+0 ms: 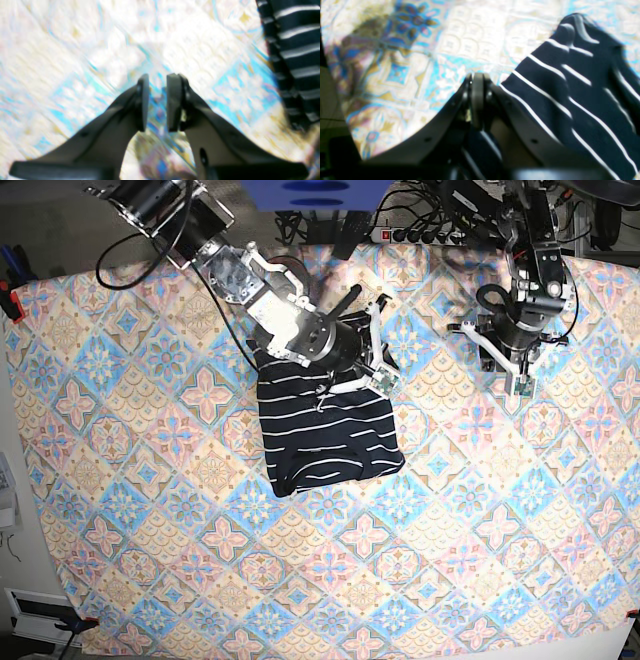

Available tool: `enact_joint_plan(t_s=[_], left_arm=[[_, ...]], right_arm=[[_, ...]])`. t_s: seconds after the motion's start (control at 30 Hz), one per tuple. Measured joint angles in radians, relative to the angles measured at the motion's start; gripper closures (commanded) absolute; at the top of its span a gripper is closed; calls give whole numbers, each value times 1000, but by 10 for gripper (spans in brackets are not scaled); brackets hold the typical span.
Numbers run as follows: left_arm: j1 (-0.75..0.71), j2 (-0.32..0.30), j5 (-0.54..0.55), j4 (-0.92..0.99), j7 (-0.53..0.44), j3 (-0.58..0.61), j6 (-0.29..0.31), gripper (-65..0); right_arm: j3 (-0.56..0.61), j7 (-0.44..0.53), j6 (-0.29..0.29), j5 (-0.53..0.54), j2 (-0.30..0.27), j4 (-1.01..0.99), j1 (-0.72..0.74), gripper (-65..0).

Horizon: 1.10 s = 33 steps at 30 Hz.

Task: Fold the T-shirt properly
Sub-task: 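Grasp the bundle with the right gripper and drag it across the cloth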

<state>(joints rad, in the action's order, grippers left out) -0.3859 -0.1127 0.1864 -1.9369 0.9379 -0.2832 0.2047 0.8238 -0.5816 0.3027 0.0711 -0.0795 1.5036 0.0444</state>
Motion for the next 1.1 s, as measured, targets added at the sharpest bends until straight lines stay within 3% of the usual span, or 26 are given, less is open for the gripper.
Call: enact_joint_plan(t_s=[0.17, 0.23, 0.5, 0.6, 0.77, 0.9, 1.1], left_arm=[[-60, 9, 74, -5, 0, -42, -5, -118], [-73, 5, 116, -5, 0, -50, -6, -118], [-80, 2, 151, -5, -3, -71, -6, -118], [-81, 3, 152, -5, 3, -70, 1, -118], [-80, 2, 155, -5, 0, -68, 2, -118], [-94, -2, 155, -5, 1, -68, 1, -118], [-100, 2, 155, -5, 1, -65, 1, -118]], right_arm=[[-14, 12, -9, -8, 68, -168, 42, 0], [-12, 77, -1, -3, 80, -240, 57, 0], [-17, 259, 12, 13, 82, -497, 137, 0], [-97, 307, 32, 17, 93, -553, 145, 0], [-247, 377, 53, 26, 59, -636, 189, 0], [-291, 382, 16, 13, -6, -691, 259, 0], [-307, 409, 23, 14, -69, -776, 338, 0]])
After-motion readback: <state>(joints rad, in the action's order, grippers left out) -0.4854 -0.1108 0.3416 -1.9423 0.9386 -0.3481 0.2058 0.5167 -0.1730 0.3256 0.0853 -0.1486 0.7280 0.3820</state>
